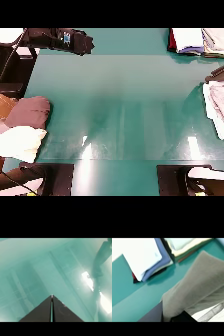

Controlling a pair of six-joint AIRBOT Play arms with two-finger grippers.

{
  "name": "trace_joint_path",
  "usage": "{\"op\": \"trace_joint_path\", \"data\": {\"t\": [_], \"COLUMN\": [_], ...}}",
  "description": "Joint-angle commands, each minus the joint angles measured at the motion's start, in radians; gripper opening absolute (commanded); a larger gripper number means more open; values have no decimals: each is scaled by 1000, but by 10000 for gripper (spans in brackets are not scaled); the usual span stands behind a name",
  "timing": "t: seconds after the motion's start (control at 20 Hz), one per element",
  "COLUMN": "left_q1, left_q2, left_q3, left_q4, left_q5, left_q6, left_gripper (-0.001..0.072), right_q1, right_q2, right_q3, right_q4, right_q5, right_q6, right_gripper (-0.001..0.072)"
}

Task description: Fold the shirts.

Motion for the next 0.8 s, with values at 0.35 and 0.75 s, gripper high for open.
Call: {"op": "trace_joint_path", "data": {"t": [0.35,0.75], "left_q1": [0,0], "left_q2": [0,0], "left_q3": [0,0], "left_q4": [3,3], "left_q5": [-10,-19], "left_q6": [4,29], "left_gripper": [29,30], "right_q1": [-183,-354], "right_q2": [196,351], "right_q3": [-271,-673], "right_q4": [-239,-374], "right_q5": [219,239], "right_q6": [39,47], "right_gripper": [19,513]}}
